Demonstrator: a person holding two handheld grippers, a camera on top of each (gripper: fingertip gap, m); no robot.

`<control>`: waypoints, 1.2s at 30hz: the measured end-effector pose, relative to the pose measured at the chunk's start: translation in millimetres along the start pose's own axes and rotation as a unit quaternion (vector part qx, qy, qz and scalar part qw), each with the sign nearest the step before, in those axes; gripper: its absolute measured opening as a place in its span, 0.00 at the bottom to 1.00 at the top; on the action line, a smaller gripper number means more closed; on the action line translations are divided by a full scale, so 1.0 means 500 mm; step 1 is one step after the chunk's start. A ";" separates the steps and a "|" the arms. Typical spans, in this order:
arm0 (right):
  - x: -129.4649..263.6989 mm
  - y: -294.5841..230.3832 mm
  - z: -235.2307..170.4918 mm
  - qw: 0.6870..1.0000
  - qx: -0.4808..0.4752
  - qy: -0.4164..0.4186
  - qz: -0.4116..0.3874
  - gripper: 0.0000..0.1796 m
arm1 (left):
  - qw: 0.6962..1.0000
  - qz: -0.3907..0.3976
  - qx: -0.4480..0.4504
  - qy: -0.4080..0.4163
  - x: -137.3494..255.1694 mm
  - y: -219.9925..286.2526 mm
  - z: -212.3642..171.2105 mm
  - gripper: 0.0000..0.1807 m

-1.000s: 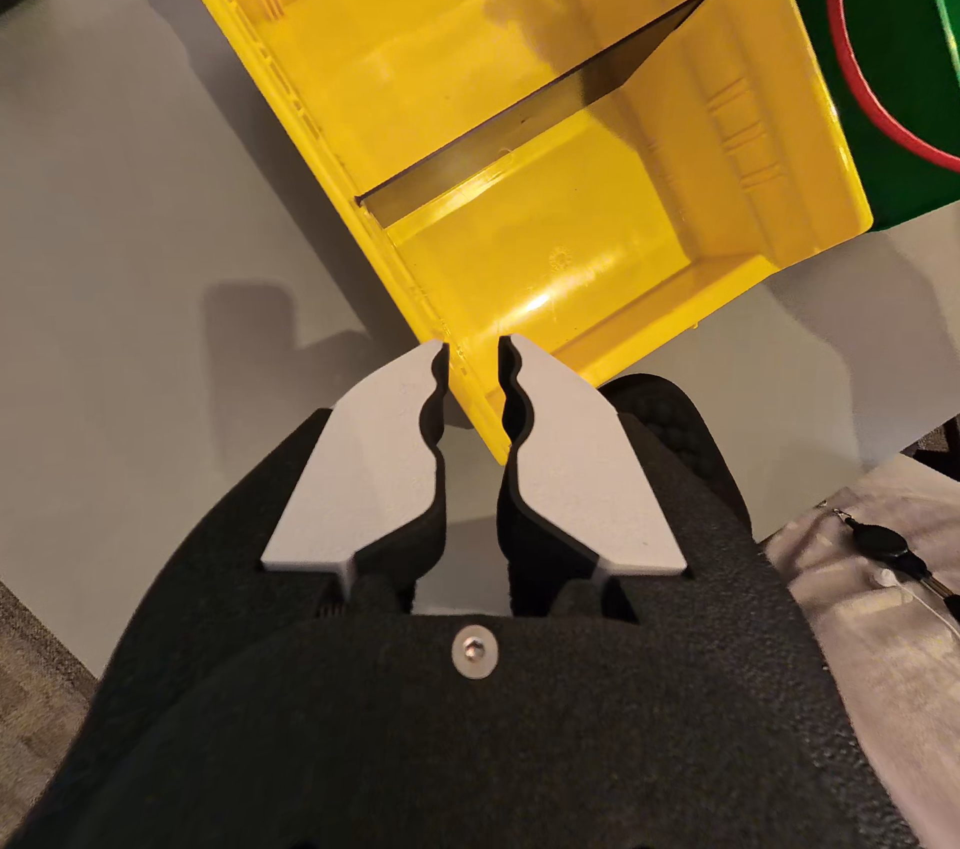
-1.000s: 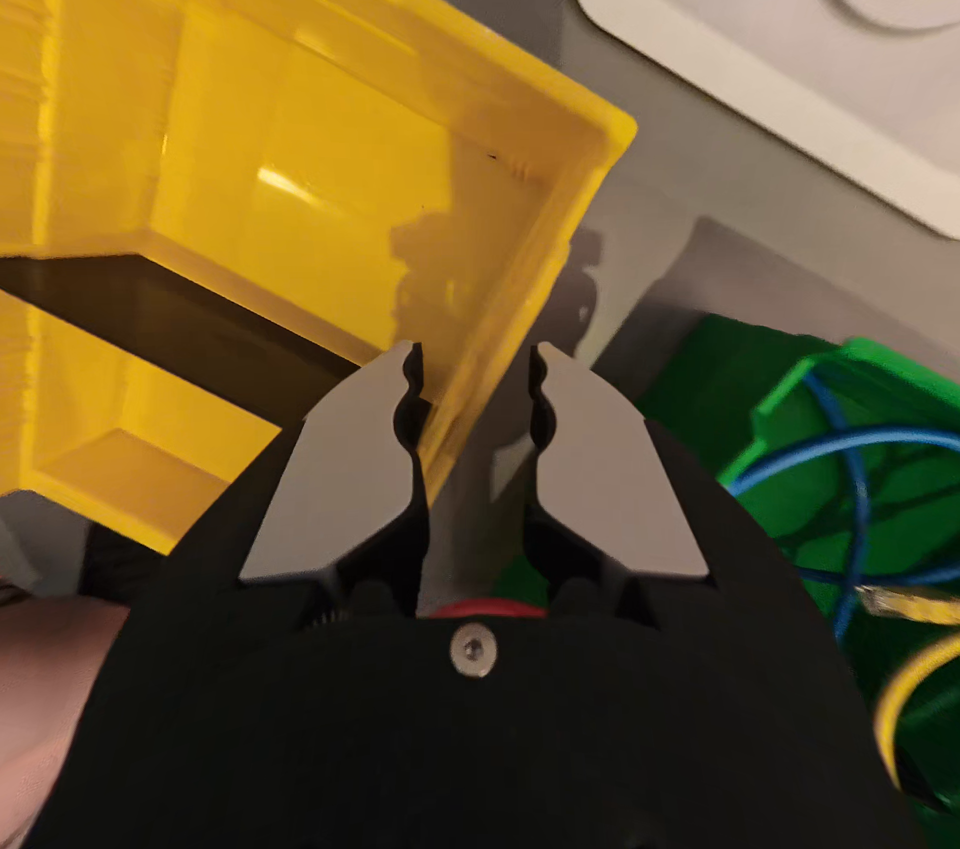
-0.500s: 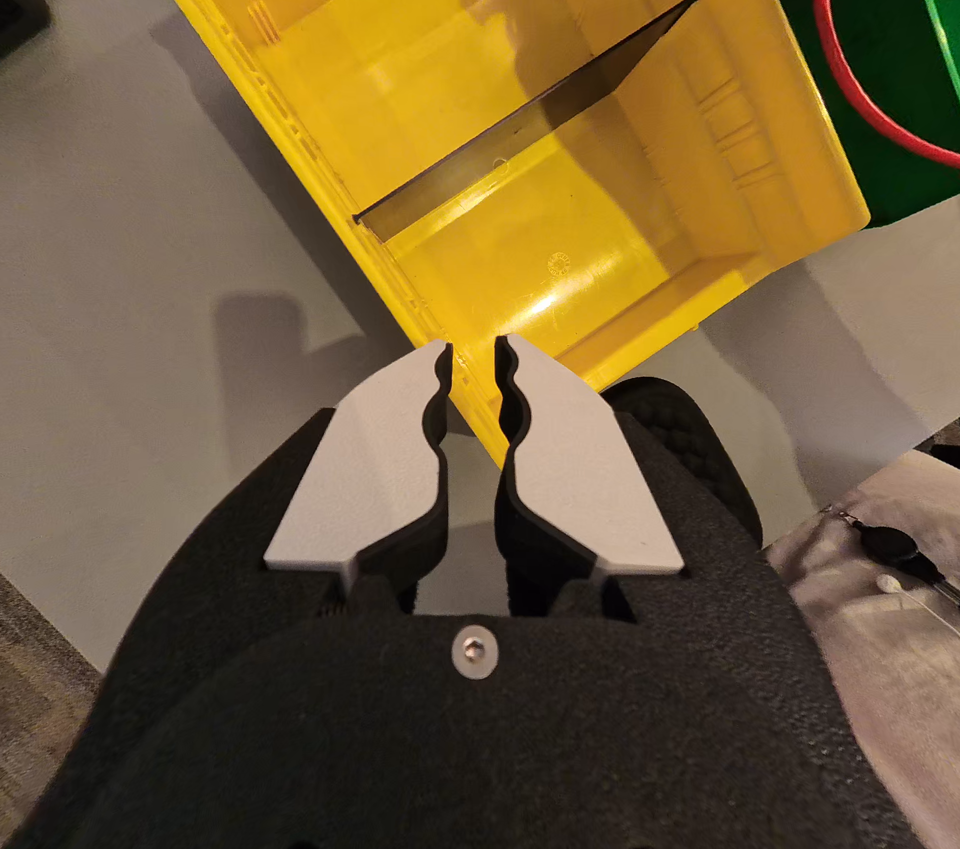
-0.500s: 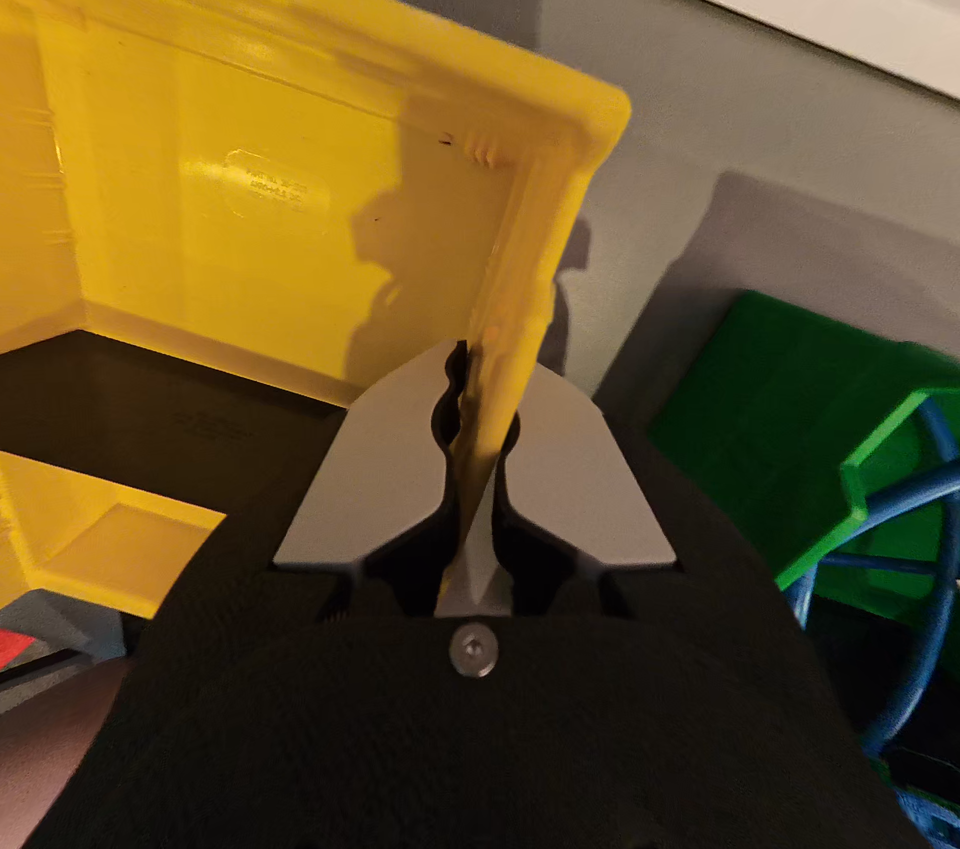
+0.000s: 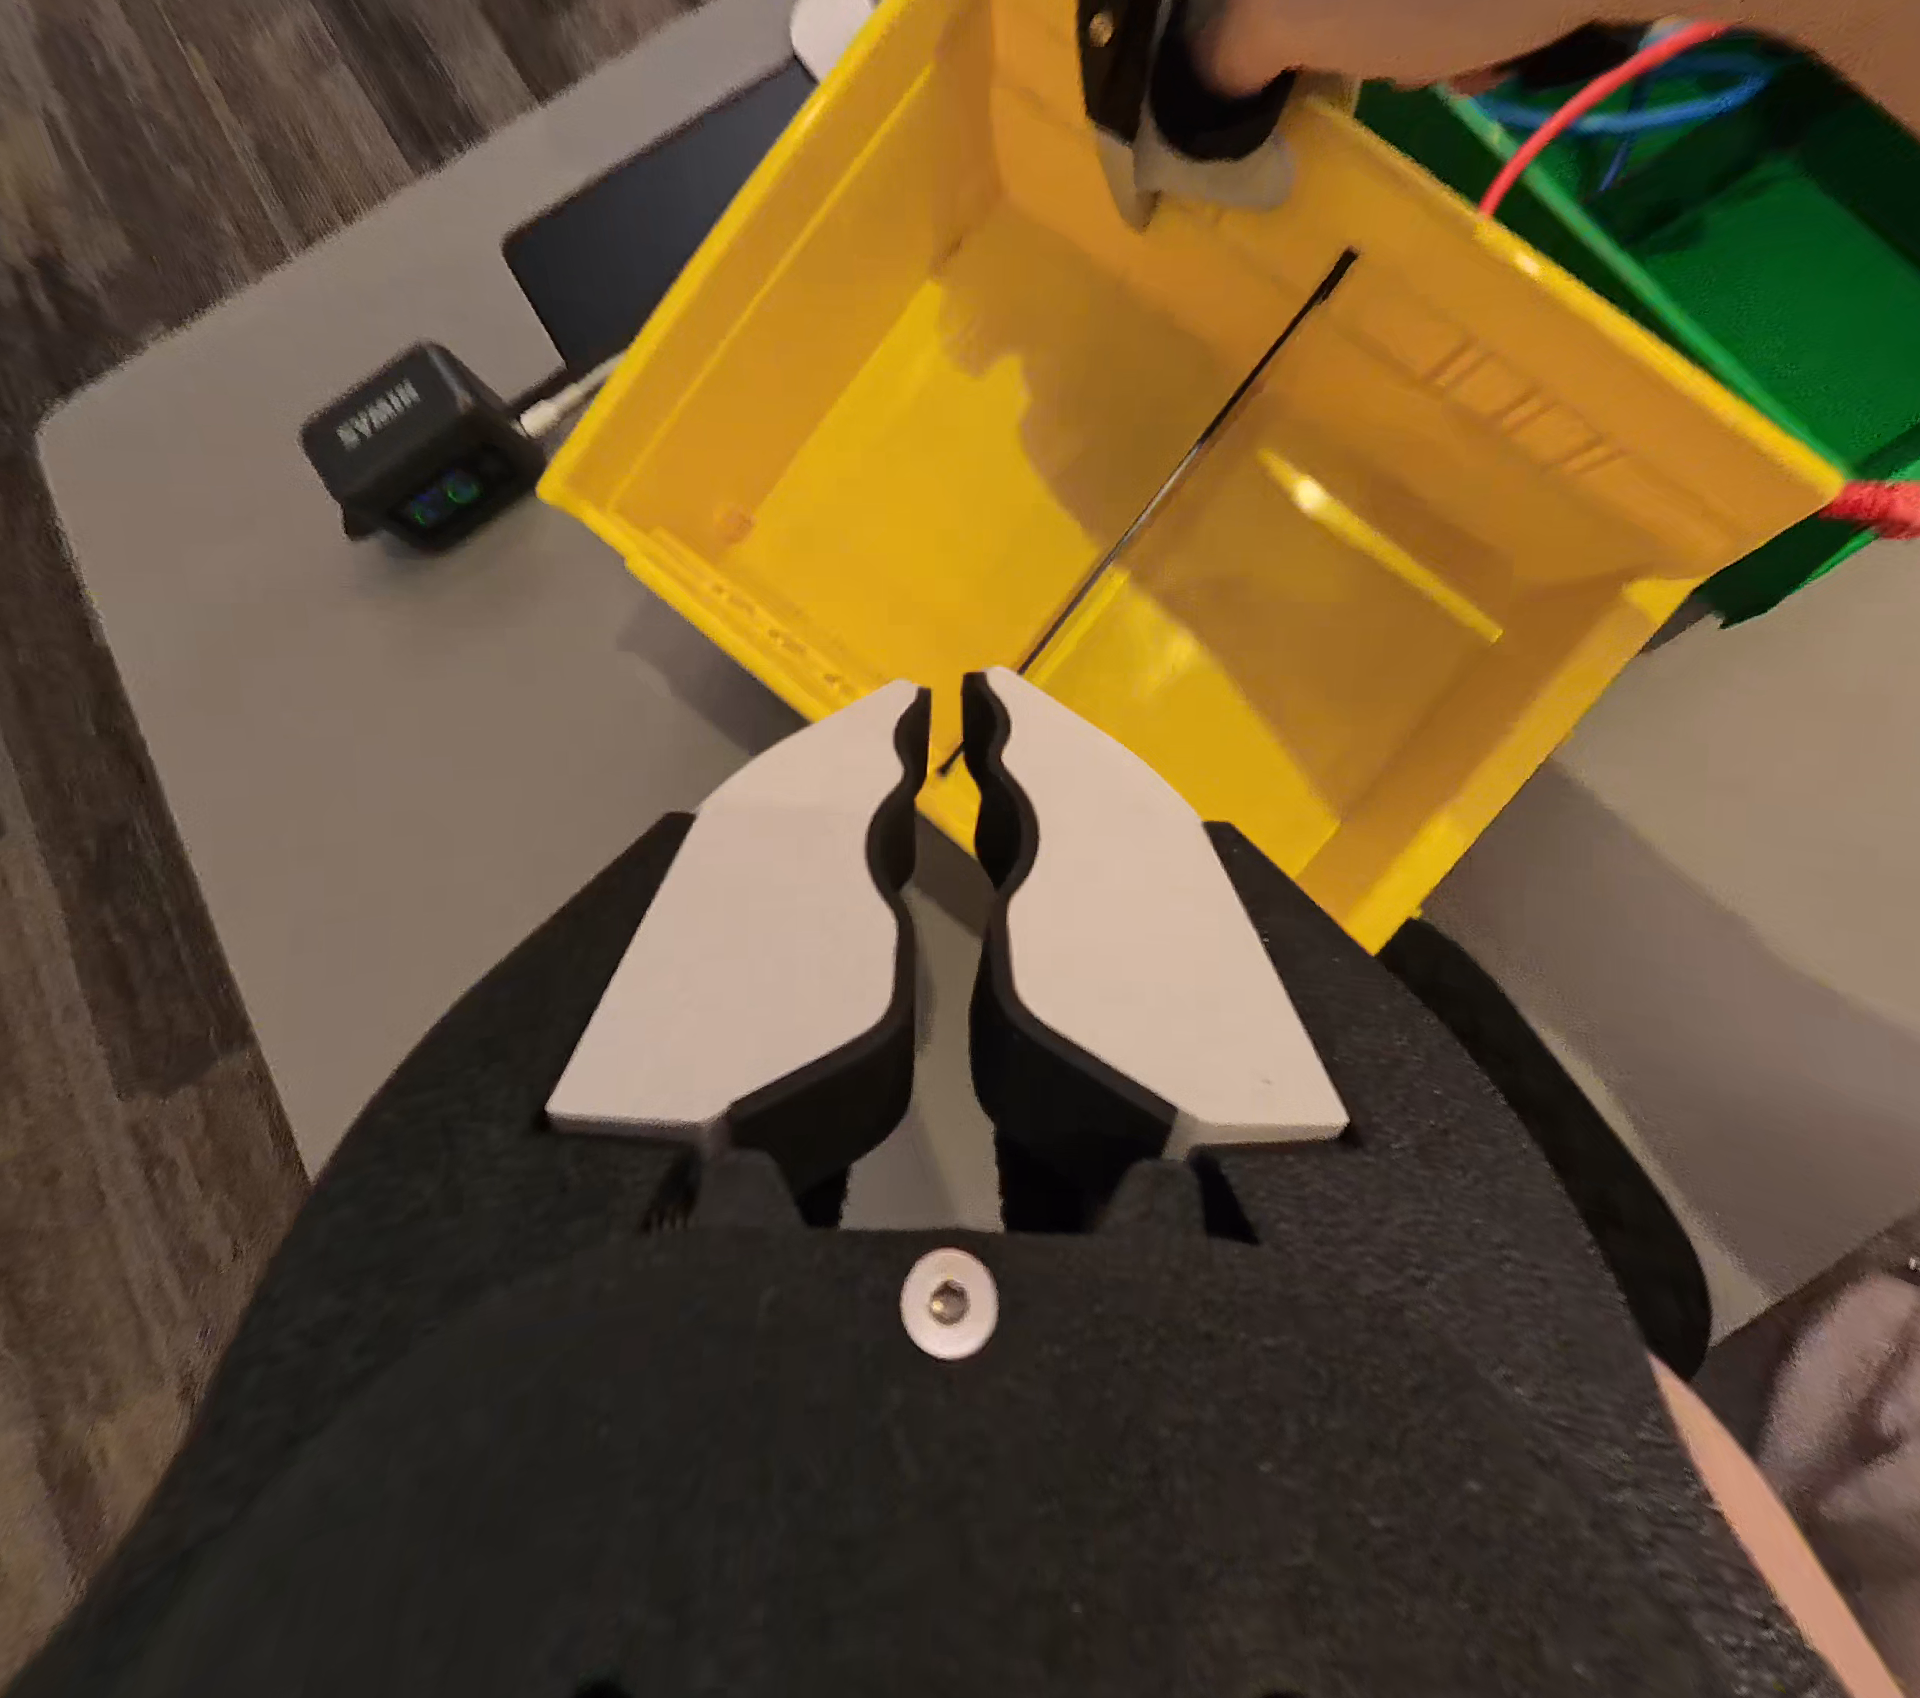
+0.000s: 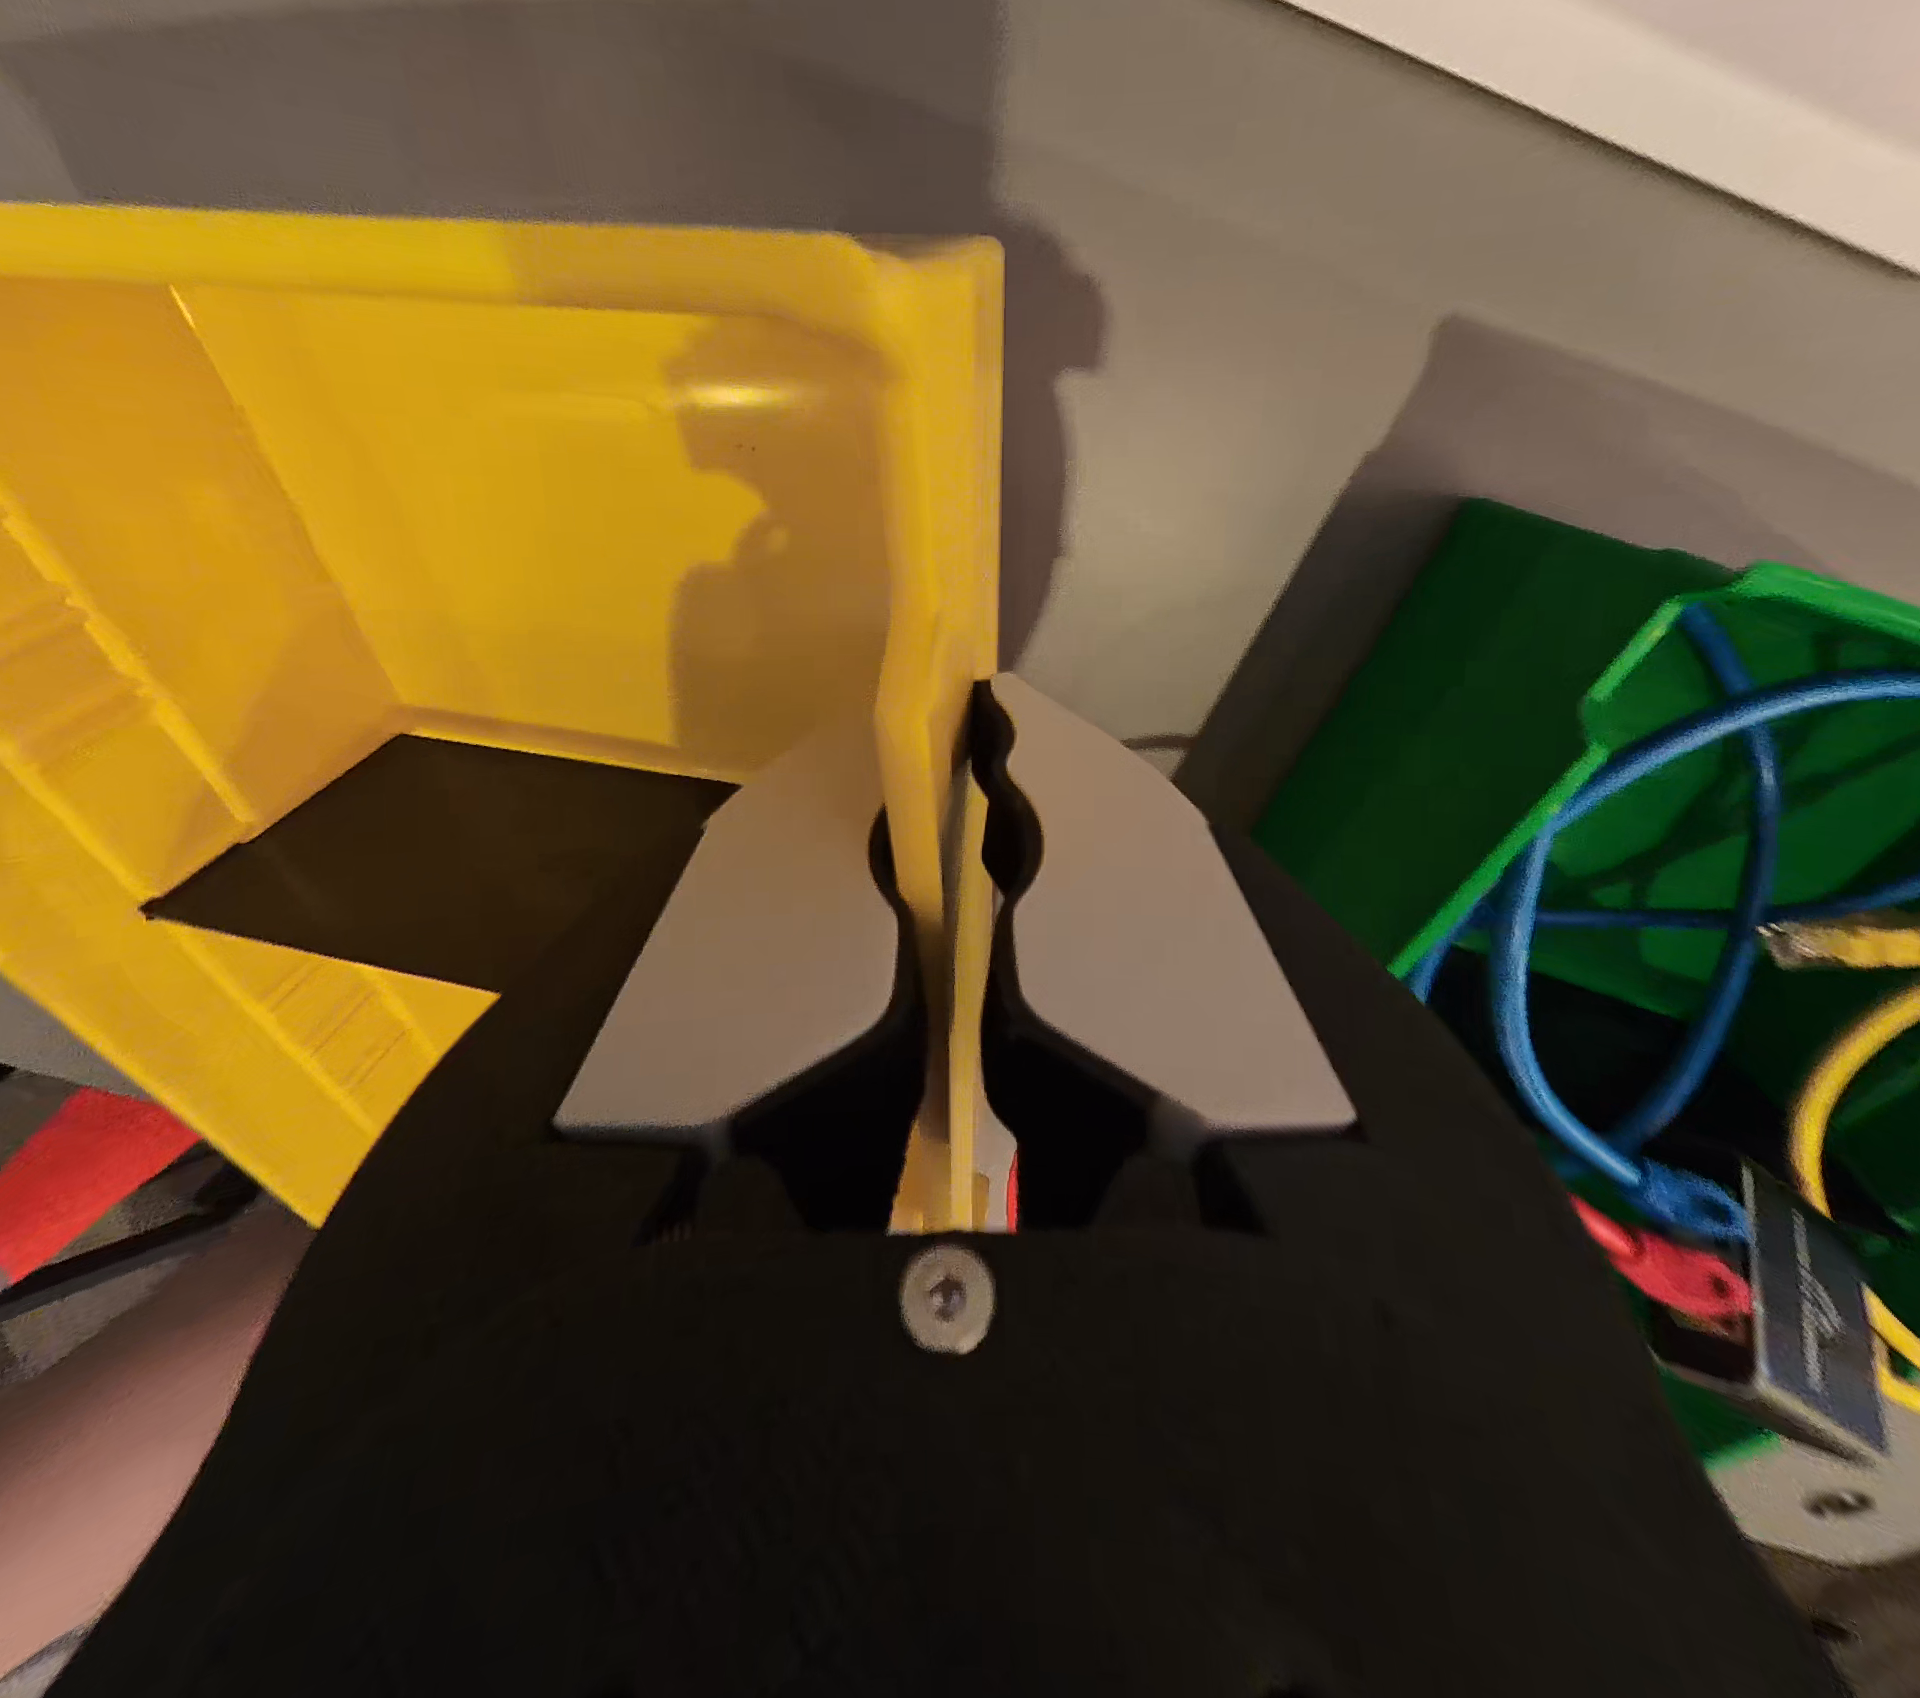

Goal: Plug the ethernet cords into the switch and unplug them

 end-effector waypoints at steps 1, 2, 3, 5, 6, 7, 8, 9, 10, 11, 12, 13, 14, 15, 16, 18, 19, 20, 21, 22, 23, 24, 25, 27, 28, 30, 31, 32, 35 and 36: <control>0.015 -0.007 0.005 1.000 0.005 -0.002 -0.004 0.04 | 1.000 0.004 -0.001 0.020 0.011 0.005 0.012 0.04; 0.031 -0.016 0.013 1.000 0.009 -0.002 -0.004 0.04 | 0.999 0.010 0.000 0.043 0.023 0.009 0.026 0.07; 0.051 -0.025 0.022 1.000 0.015 0.002 -0.003 0.04 | 0.997 0.015 0.001 0.070 0.037 0.013 0.040 0.10; 0.099 -0.044 0.044 1.000 0.026 0.015 0.006 0.04 | 0.990 0.025 0.004 0.135 0.071 0.020 0.072 0.13; 0.128 -0.051 0.054 0.999 0.032 0.020 0.011 0.04 | 0.984 0.030 0.008 0.175 0.092 0.023 0.088 0.14; 0.160 -0.054 0.064 0.999 0.039 0.025 0.015 0.04 | 0.976 0.032 0.012 0.217 0.116 0.027 0.104 0.14; 0.195 -0.053 0.071 0.998 0.045 0.028 0.018 0.04 | 0.966 0.031 0.017 0.257 0.141 0.032 0.116 0.15; 0.232 -0.046 0.077 0.998 0.048 0.032 0.018 0.04 | 0.955 0.025 0.027 0.293 0.166 0.040 0.124 0.17; 0.271 -0.033 0.082 0.998 0.048 0.039 0.017 0.04 | 0.945 0.011 0.039 0.326 0.190 0.052 0.126 0.21; 0.311 -0.015 0.085 0.998 0.047 0.046 0.014 0.05 | 0.935 -0.016 0.045 0.352 0.211 0.069 0.126 0.25; 0.351 0.010 0.085 0.998 0.042 0.053 0.010 0.05 | 0.926 -0.054 0.041 0.371 0.229 0.090 0.124 0.28; 0.391 0.039 0.083 0.997 0.035 0.062 0.005 0.04 | 0.919 -0.088 0.035 0.382 0.244 0.110 0.122 0.31; 0.430 0.073 0.078 0.997 0.031 0.071 -0.002 0.05 | 0.915 -0.112 0.023 0.387 0.255 0.127 0.120 0.32; 0.468 0.113 0.069 0.997 0.021 0.080 -0.007 0.04 | 0.912 -0.124 0.007 0.391 0.261 0.140 0.119 0.32; 0.505 0.157 0.055 0.996 0.007 0.087 -0.013 0.04 | 0.911 -0.130 -0.008 0.391 0.263 0.150 0.118 0.33; 0.575 0.260 0.014 0.994 -0.034 0.098 -0.027 0.04 | 0.916 -0.139 -0.029 0.376 0.253 0.165 0.117 0.34; 0.606 0.315 -0.014 0.993 -0.055 0.102 -0.032 0.04 | 0.919 -0.144 -0.039 0.365 0.244 0.172 0.116 0.34; 0.633 0.371 -0.046 0.991 -0.077 0.106 -0.037 0.04 | 0.923 -0.148 -0.047 0.351 0.232 0.177 0.116 0.34; 0.657 0.428 -0.081 0.988 -0.102 0.110 -0.041 0.04 | 0.929 -0.150 -0.054 0.334 0.218 0.180 0.114 0.34; 0.676 0.486 -0.120 0.984 -0.129 0.113 -0.045 0.04 | 0.935 -0.149 -0.060 0.317 0.203 0.181 0.114 0.34; 0.691 0.543 -0.161 0.979 -0.156 0.116 -0.051 0.04 | 0.941 -0.145 -0.063 0.300 0.187 0.179 0.114 0.35; 0.699 0.600 -0.204 0.974 -0.183 0.118 -0.058 0.04 | 0.947 -0.138 -0.062 0.284 0.171 0.175 0.114 0.35; 0.702 0.654 -0.250 0.969 -0.209 0.115 -0.067 0.04 | 0.953 -0.128 -0.058 0.268 0.155 0.169 0.114 0.35; 0.688 0.755 -0.344 0.957 -0.259 0.097 -0.086 0.04 | 0.963 -0.108 -0.054 0.239 0.128 0.157 0.115 0.34; 0.672 0.800 -0.391 0.952 -0.280 0.081 -0.096 0.04 | 0.967 -0.100 -0.052 0.228 0.117 0.153 0.115 0.34; 0.627 0.877 -0.479 0.942 -0.315 0.042 -0.108 0.04 | 0.972 -0.091 -0.049 0.211 0.100 0.149 0.116 0.33; 0.599 0.910 -0.517 0.937 -0.330 0.022 -0.111 0.04 | 0.973 -0.090 -0.048 0.207 0.093 0.150 0.118 0.33; 0.569 0.939 -0.552 0.932 -0.344 0.003 -0.111 0.04 | 0.974 -0.089 -0.049 0.204 0.087 0.152 0.121 0.33; 0.467 1.004 -0.623 0.926 -0.360 -0.048 -0.098 0.05 | 0.975 -0.099 -0.051 0.194 0.059 0.159 0.132 0.31; 0.432 1.020 -0.636 0.926 -0.362 -0.057 -0.091 0.05 | 0.976 -0.107 -0.048 0.186 0.043 0.161 0.135 0.31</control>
Point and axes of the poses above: each gripper's, where its closed fingertips meet, x back along the fingers, z out of its top, y = z × x across the jaws, the point moved 4 cm from there along x, back along the fingers, and after that the axes turned 8 degrees about y, right-handed, at the moved point
